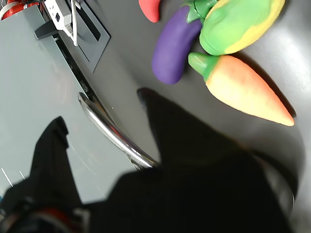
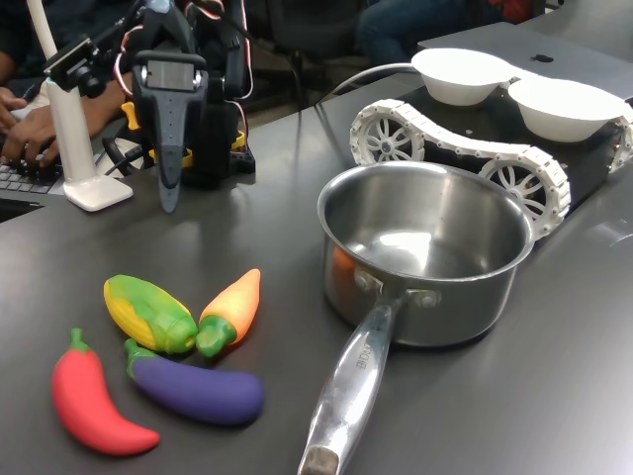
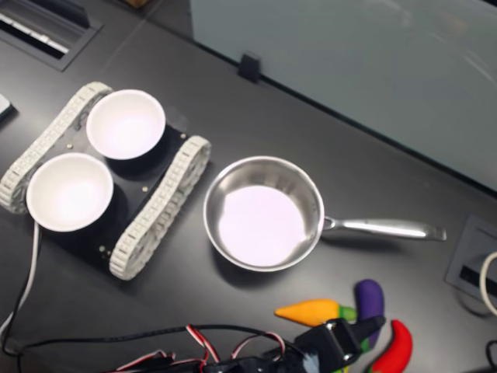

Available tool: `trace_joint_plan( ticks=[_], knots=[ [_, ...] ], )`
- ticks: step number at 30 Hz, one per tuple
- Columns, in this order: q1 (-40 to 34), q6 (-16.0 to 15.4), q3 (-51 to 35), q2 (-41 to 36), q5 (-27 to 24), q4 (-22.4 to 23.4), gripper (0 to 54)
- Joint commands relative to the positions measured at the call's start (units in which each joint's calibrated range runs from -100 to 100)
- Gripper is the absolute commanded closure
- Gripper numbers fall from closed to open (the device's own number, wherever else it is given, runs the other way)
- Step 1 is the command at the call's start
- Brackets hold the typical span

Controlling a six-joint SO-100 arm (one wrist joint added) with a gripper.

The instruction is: Pick up the brinjal and place them in the pan

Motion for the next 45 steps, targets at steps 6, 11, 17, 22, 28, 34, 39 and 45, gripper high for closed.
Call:
trace_joint_plan(
  ticks=[6, 11, 17, 22, 28, 34, 39, 45],
  knots=[
    [2.59, 0.26, -7.28, 3.25, 2.30, -4.91, 26.4],
    [3.62, 0.26, -7.28, 4.93, 2.30, -6.36, 26.2],
    [4.43, 0.26, -7.55, 7.80, 0.20, -7.90, 26.1],
    [4.77, 0.26, -9.28, 11.68, -1.95, -8.15, 25.5],
    [4.65, 0.18, -12.82, 16.83, -3.66, -8.15, 25.1],
    [5.00, -0.50, -18.91, 22.06, -5.86, -5.76, 24.7],
    [5.11, -2.68, -21.91, 24.16, -7.72, -3.04, 24.2],
    [3.97, -4.28, -21.91, 26.02, -8.55, -2.69, 23.4]
  ],
)
